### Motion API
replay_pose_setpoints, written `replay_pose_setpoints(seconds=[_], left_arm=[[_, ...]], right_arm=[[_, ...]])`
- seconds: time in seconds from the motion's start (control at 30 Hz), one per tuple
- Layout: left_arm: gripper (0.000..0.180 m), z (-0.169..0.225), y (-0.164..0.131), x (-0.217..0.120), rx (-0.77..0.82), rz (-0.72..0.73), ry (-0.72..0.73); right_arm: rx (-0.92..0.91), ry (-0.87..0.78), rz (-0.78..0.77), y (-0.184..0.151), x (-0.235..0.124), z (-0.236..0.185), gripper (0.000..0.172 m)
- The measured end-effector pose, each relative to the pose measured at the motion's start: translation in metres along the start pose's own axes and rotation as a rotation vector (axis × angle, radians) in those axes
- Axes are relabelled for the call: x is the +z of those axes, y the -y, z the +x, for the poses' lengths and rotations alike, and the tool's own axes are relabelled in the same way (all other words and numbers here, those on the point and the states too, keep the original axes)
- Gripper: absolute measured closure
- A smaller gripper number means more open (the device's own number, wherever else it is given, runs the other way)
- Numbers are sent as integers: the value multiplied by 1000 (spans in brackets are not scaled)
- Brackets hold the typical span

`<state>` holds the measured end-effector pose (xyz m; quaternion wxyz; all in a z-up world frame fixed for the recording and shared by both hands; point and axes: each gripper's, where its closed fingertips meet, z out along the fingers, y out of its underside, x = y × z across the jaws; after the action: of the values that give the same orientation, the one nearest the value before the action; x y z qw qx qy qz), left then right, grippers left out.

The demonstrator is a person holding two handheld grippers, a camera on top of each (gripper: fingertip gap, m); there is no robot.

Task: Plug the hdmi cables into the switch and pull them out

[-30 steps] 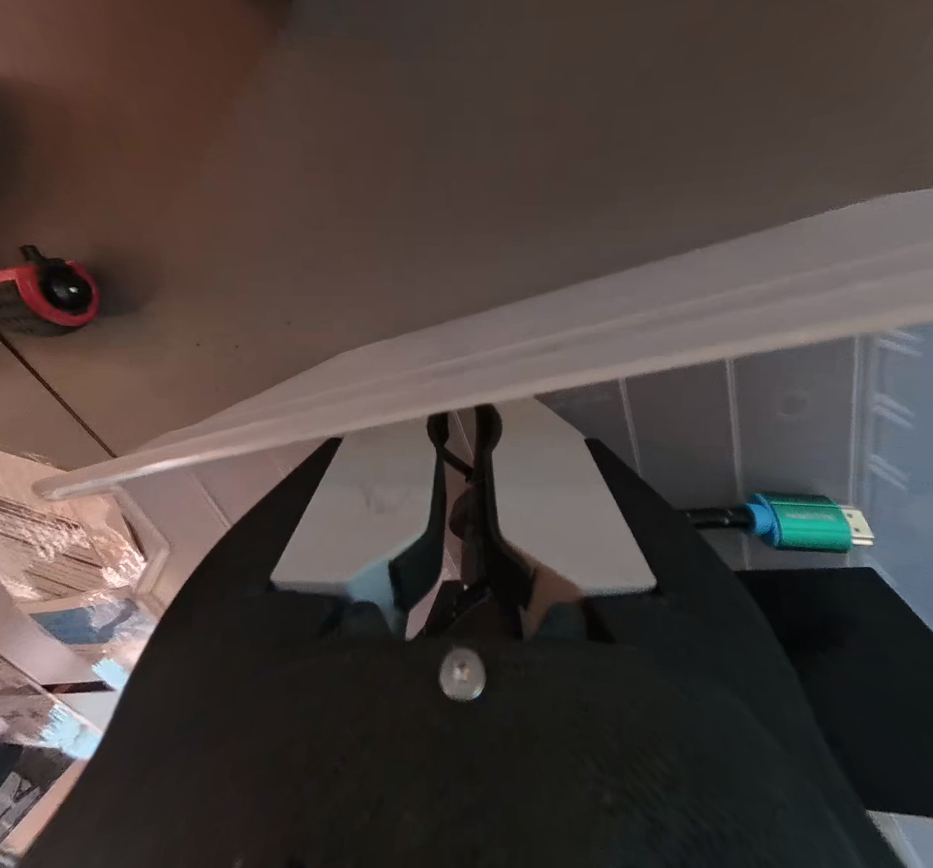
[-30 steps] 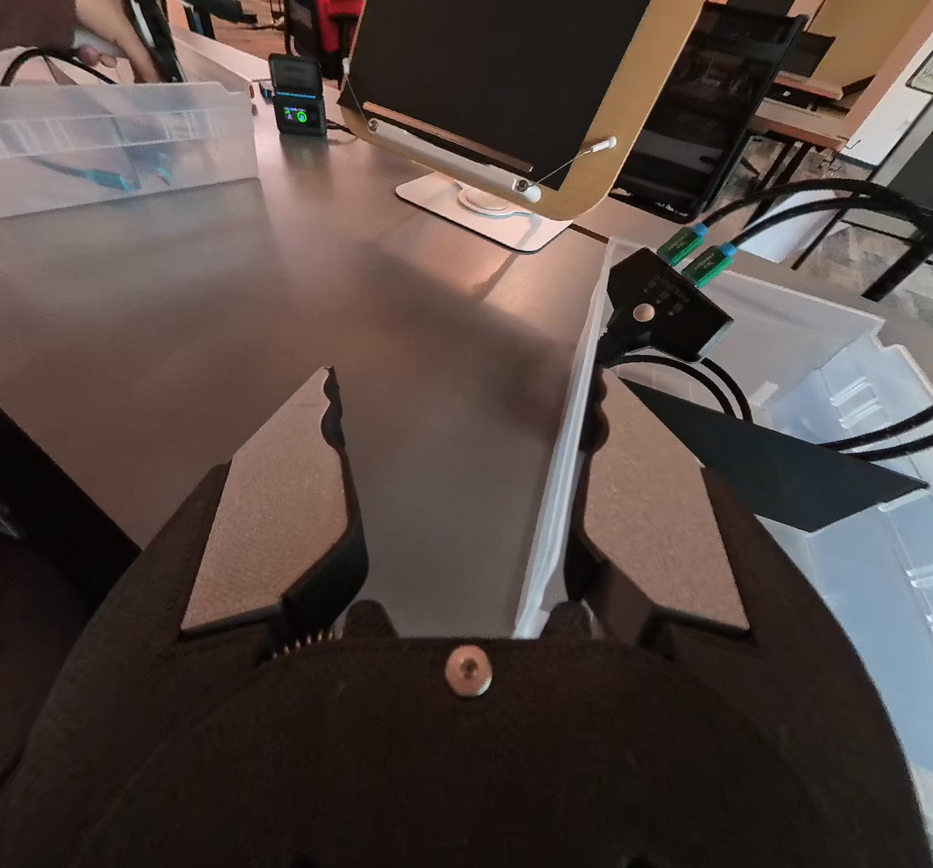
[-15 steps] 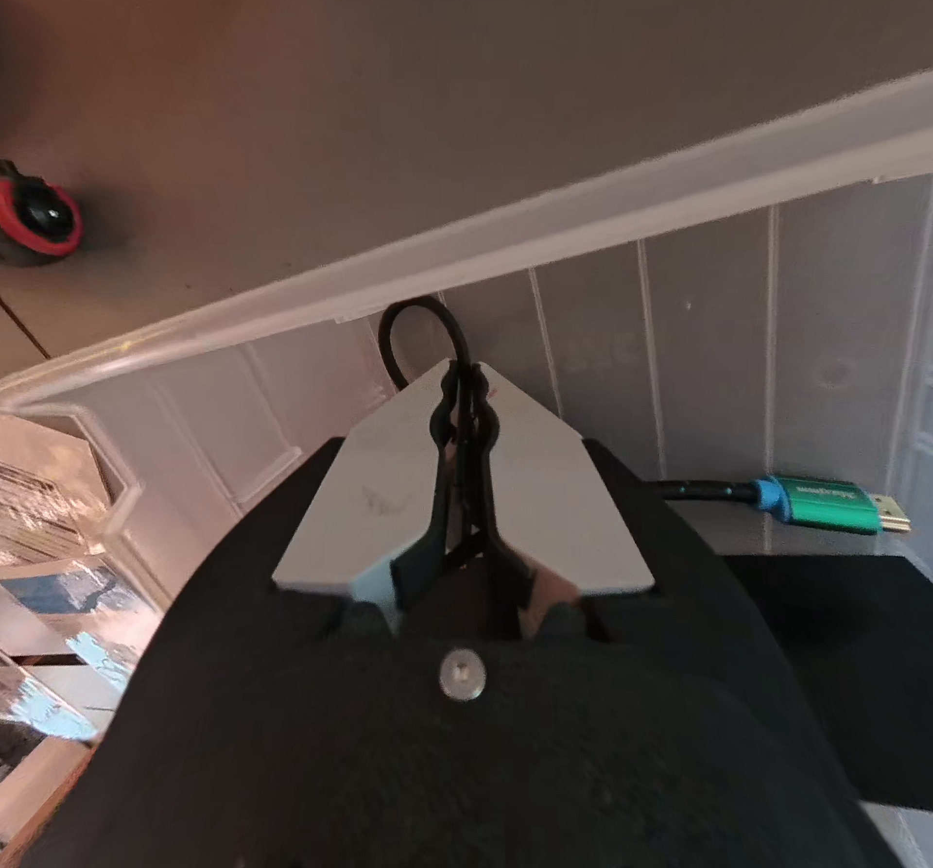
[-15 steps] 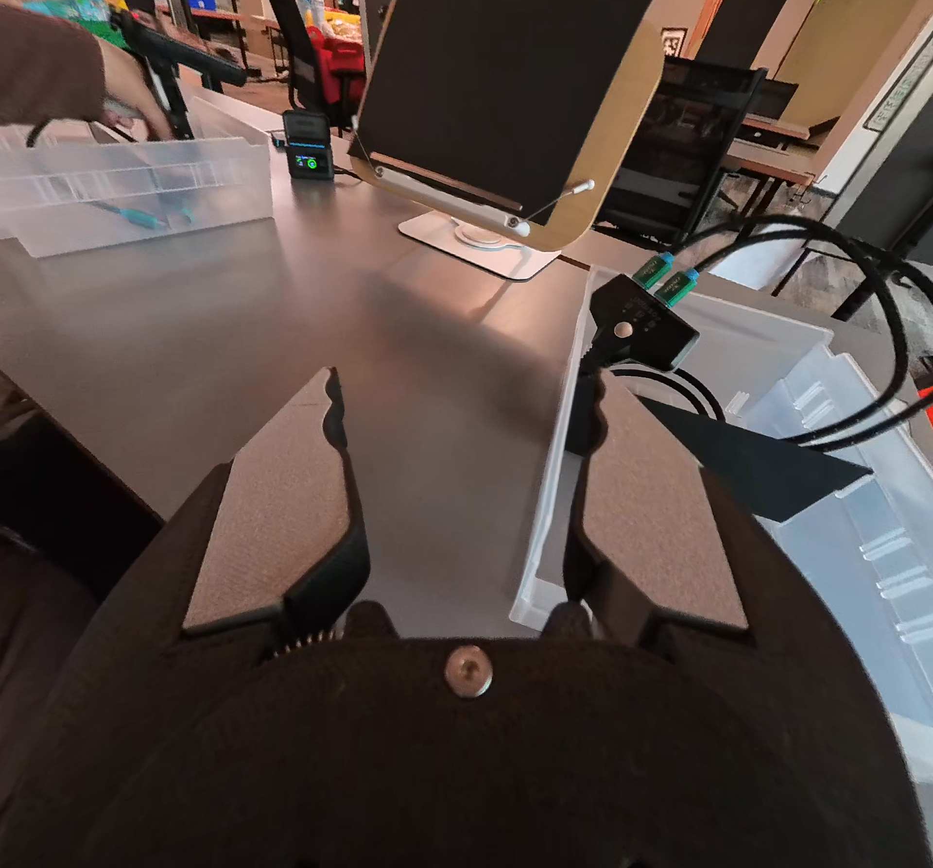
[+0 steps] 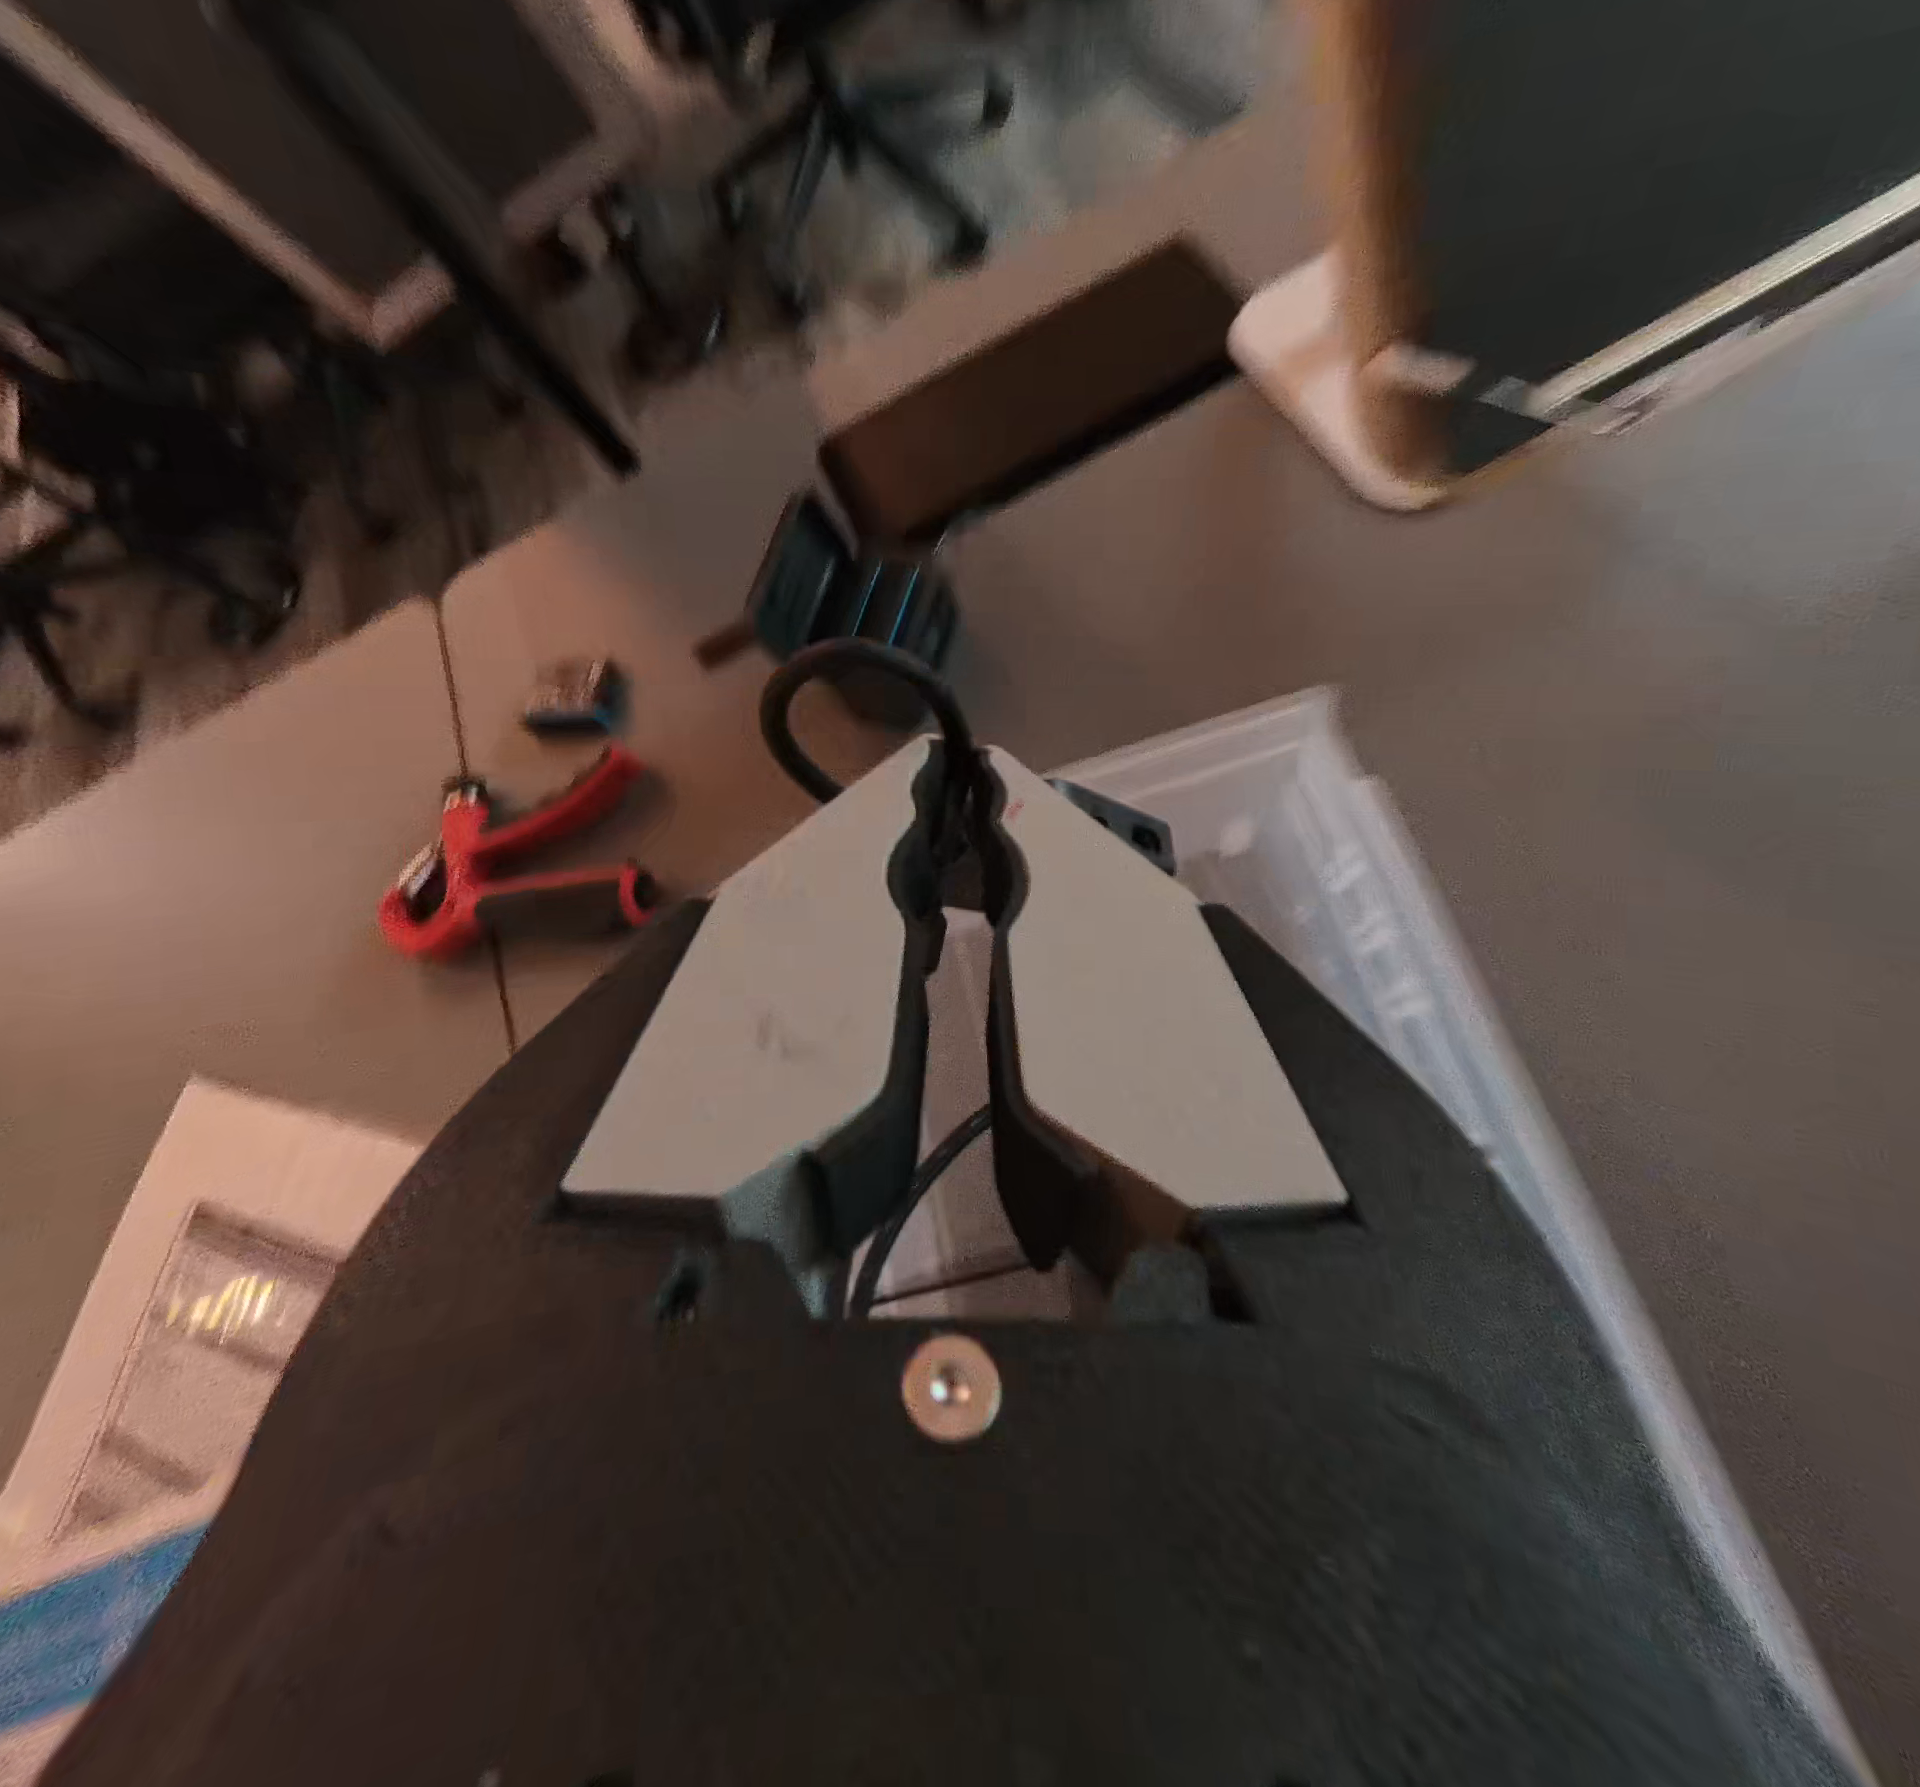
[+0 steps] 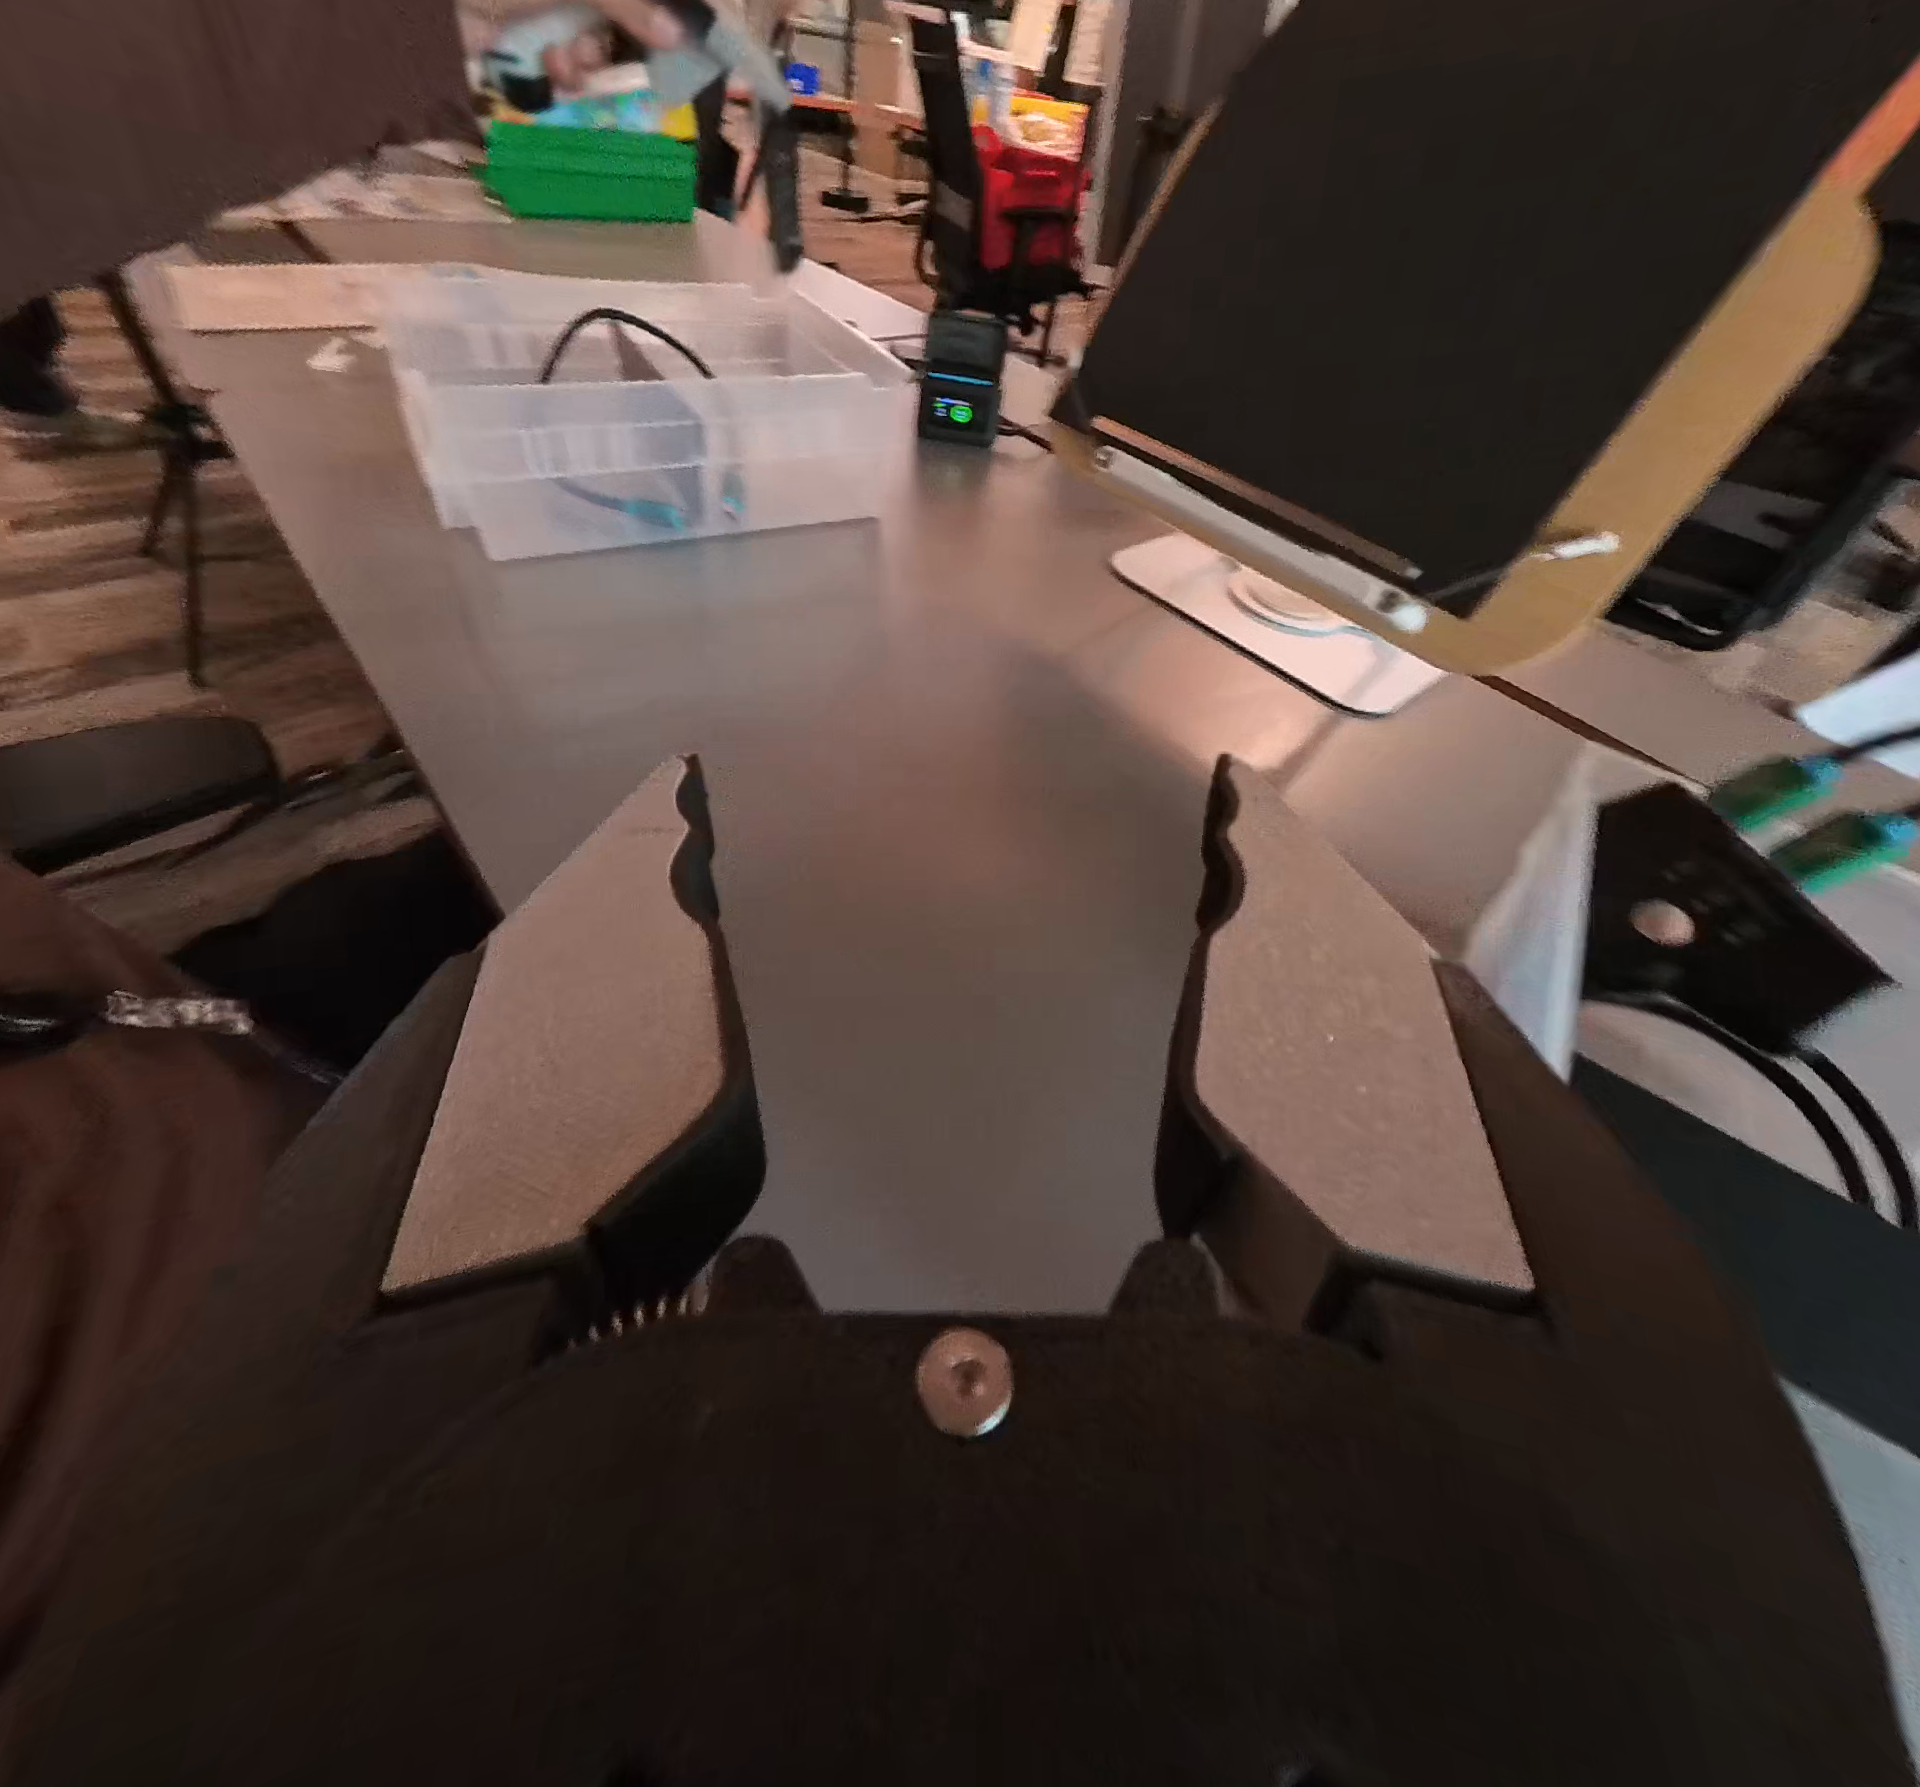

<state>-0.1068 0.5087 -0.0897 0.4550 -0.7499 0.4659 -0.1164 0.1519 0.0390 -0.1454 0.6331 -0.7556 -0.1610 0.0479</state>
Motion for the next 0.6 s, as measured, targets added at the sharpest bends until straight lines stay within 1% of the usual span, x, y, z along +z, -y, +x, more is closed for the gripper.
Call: replay_pose_setpoints(seconds=[0.07, 0.13, 0.2, 0.27, 0.33, 0.37, 0.4, 0.47, 0.5, 0.53, 0.57, 0.6], left_arm=[[180, 26, 25, -25, 0, 86, -58], [178, 66, 46, -50, 30, 156, -147], [178, 120, 63, -74, 63, 228, -272], [178, 177, 74, -97, 106, 306, -388], [179, 231, 79, -116, 130, 394, -466], [179, 255, 77, -122, 130, 436, -493], [178, 278, 74, -127, 123, 468, -522], [178, 319, 59, -131, 97, 496, -597], [179, 335, 51, -131, 83, 499, -633], [179, 348, 44, -129, 66, 500, -660], [179, 356, 37, -126, 46, 495, -681], [178, 362, 30, -121, 26, 480, -700]], right_arm=[[4, 56, 0, 7, 15, -14, 81], [32, 148, 11, 19, 32, -36, 81], [51, 240, 16, 33, 51, -59, 81], [32, 267, 24, 48, 73, -74, 80], [16, 255, 52, 64, 96, -83, 74], [25, 218, 64, 69, 108, -82, 66], [23, 172, 75, 71, 118, -81, 62], [-16, 112, 81, 66, 135, -83, 64], [-38, 90, 69, 60, 142, -84, 70], [-75, 79, 65, 55, 147, -86, 86], [-137, 63, 52, 49, 149, -86, 126], [-204, 30, 35, 43, 149, -81, 161]])
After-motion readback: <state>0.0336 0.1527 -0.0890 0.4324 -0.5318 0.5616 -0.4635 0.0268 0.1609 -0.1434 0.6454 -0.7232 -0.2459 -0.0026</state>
